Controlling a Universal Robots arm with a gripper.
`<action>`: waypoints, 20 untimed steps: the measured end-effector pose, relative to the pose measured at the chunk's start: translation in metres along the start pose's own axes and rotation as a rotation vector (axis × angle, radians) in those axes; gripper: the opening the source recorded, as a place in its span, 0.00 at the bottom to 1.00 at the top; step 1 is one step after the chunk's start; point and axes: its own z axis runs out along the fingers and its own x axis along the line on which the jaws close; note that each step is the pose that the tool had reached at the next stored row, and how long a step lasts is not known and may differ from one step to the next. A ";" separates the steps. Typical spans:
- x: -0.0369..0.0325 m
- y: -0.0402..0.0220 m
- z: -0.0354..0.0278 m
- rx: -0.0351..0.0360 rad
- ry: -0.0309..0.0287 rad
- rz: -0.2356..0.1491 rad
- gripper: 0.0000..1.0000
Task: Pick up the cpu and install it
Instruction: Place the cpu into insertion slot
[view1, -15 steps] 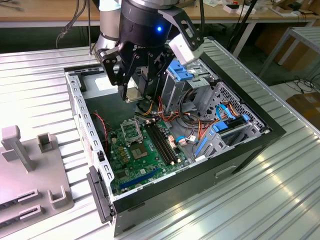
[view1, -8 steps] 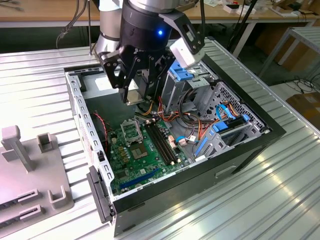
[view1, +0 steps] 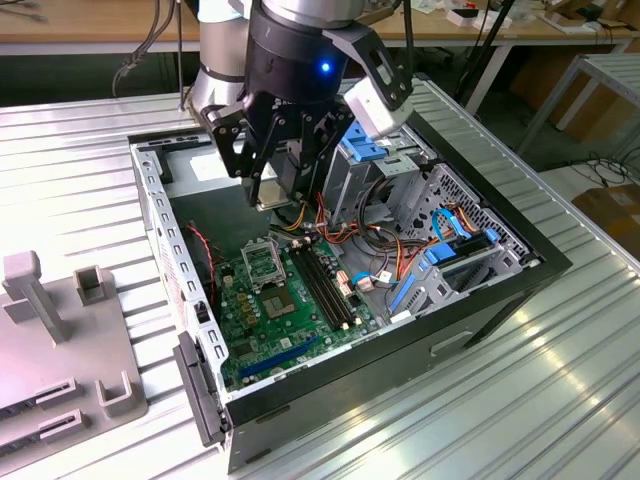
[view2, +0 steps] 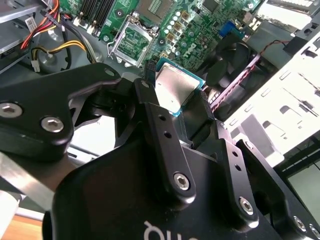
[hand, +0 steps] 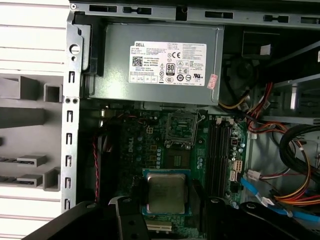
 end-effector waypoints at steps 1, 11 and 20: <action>-0.0004 0.0000 0.0002 0.0000 0.0000 0.000 0.47; -0.0033 -0.0001 0.0029 0.0002 0.0001 0.000 0.47; -0.0034 -0.0010 0.0076 0.0001 0.0000 0.000 0.47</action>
